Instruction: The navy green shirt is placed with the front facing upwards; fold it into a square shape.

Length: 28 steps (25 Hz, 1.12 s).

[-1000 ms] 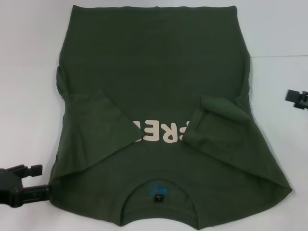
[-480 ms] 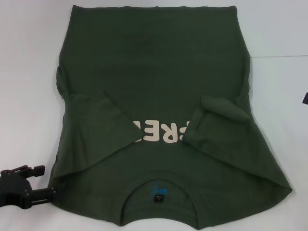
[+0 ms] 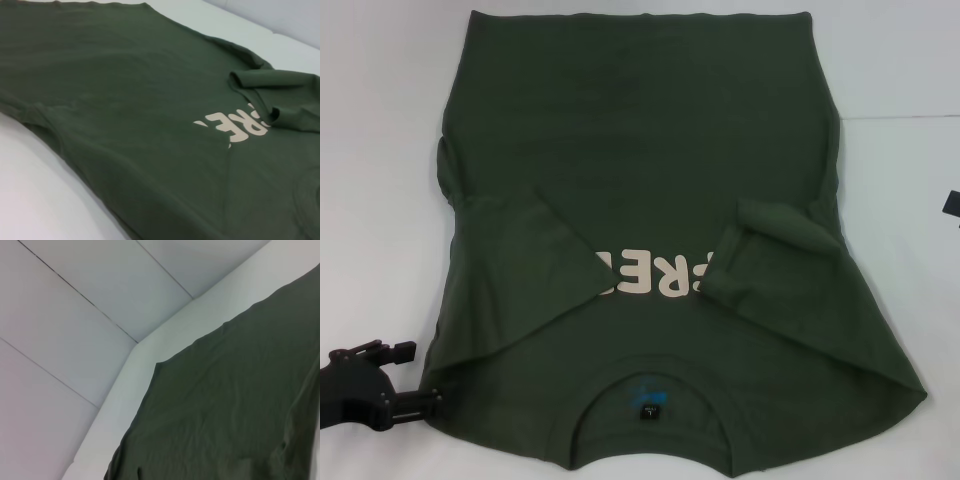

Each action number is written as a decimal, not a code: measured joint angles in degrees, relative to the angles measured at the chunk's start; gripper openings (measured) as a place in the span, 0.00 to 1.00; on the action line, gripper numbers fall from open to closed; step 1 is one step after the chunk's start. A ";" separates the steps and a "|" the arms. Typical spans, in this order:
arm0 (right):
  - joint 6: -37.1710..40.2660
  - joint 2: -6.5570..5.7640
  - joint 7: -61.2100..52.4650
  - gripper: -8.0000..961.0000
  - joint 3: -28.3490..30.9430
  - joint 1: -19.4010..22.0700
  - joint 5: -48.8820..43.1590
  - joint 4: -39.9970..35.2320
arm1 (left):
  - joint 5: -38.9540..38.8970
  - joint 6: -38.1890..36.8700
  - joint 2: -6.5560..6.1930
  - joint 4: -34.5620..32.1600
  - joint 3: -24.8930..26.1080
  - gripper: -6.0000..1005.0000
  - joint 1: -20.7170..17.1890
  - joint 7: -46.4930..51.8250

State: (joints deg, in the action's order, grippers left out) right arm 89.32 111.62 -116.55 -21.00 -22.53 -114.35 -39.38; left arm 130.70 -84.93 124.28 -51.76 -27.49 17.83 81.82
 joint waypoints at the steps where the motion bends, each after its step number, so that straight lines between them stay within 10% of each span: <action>1: -0.07 0.00 0.01 0.87 -0.11 -0.01 -0.03 0.00 | 0.00 0.36 0.00 0.03 -0.21 0.90 0.00 0.01; 12: -0.06 -0.05 0.10 0.87 -0.12 -0.06 -0.07 0.00 | 1.01 2.78 0.14 0.39 -4.52 0.74 0.10 0.24; 28: 0.16 -0.09 0.10 0.87 -0.36 -0.19 -0.09 0.00 | 0.69 3.62 0.09 0.52 -4.47 0.16 0.36 0.32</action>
State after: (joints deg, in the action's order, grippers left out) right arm 89.48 111.53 -116.46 -21.36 -22.72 -114.44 -39.38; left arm 131.39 -81.32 124.36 -51.24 -31.96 18.19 82.14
